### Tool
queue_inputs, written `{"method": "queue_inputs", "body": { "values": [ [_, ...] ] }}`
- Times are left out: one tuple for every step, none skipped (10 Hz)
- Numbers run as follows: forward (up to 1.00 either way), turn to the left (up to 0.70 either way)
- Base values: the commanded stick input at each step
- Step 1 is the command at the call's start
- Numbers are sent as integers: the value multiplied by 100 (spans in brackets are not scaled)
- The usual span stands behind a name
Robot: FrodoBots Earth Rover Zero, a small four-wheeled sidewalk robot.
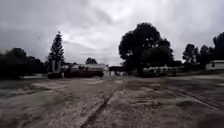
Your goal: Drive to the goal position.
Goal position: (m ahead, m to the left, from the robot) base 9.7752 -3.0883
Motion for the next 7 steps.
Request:
{"method": "queue_inputs", "body": {
  "values": [
    [50, 0],
    [50, -4],
    [50, -49],
    [50, -9],
    [50, 0],
    [50, 0],
    [50, 0]
  ]
}}
